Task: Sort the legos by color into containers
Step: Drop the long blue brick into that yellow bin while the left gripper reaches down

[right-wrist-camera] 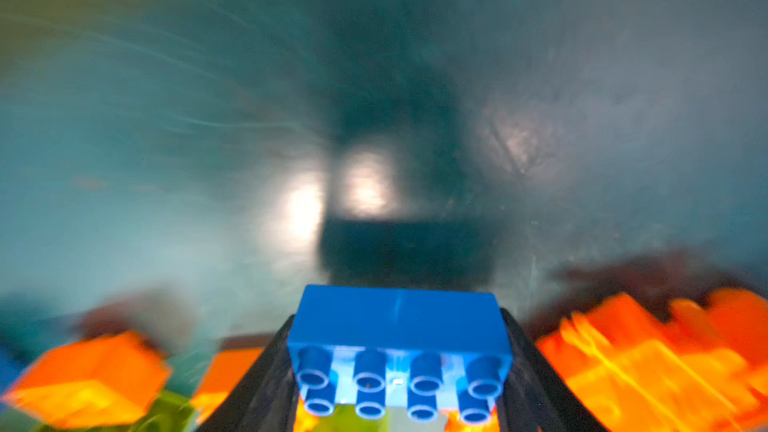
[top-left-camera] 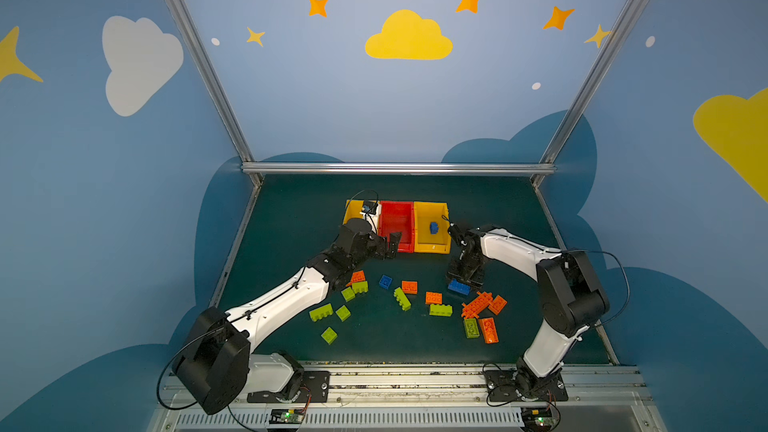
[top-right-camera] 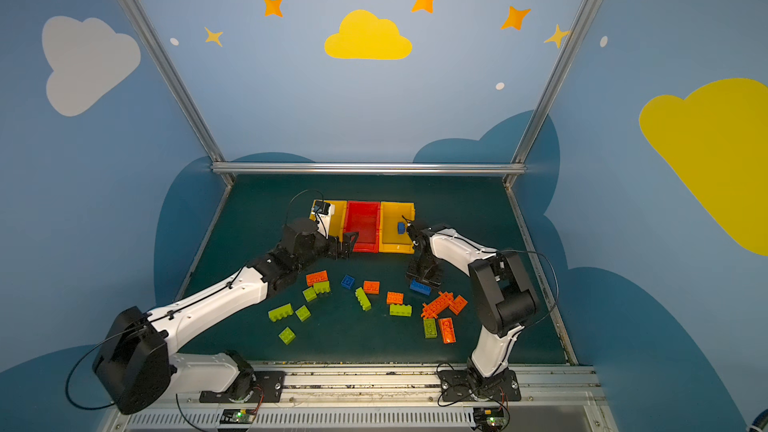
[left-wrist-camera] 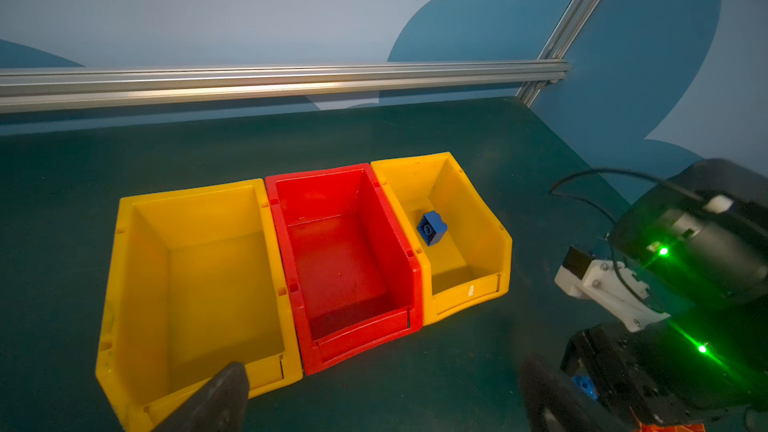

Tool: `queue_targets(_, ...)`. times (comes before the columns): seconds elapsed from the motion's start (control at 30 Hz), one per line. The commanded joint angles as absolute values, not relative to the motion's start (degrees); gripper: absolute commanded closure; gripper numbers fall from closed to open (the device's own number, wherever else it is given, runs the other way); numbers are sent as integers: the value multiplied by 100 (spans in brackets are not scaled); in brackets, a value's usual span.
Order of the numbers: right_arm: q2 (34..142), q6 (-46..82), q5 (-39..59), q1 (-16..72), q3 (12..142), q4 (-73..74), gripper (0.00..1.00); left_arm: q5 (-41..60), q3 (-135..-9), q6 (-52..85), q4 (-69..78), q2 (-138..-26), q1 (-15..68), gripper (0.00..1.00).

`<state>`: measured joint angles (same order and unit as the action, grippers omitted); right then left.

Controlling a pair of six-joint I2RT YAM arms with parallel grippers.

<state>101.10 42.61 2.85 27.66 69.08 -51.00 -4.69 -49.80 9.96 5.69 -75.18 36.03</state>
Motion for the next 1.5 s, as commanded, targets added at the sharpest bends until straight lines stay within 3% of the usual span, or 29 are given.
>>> queue_targets(0.0, 9979, 3898, 123, 2796, 7822, -5589, 58, -768, -4879, 1116, 354, -7270, 3606, 0)
queue_targets(0.37, 12121, 3172, 0, 2699, 11463, -6506, 57, -1530, -4676, 1689, -780, -6495, 3592, 0)
queue_targets(0.63, 13305, 2930, -154, 2662, 13129, -6919, 52, -1938, -3922, 1853, -1062, -5363, 3588, 0)
queue_targets(0.87, 13658, 2868, -55, 2469, 13421, -6734, 48, -2108, -3605, 2053, -1440, -4620, 3584, 0)
queue_targets(1.0, 13655, 2724, 355, 2417, 13435, -6443, 26, -1941, -3656, 2074, -1658, -4603, 3589, 0)
queue_targets(1.07, 13601, 2659, 553, 2417, 13447, -6370, 21, -1745, -3698, 2065, -1718, -4676, 3595, 0)
queue_targets(1.47, 12189, 2449, 835, 2417, 12417, -6518, 11, -641, -3895, 2032, -1319, -5832, 3598, 0)
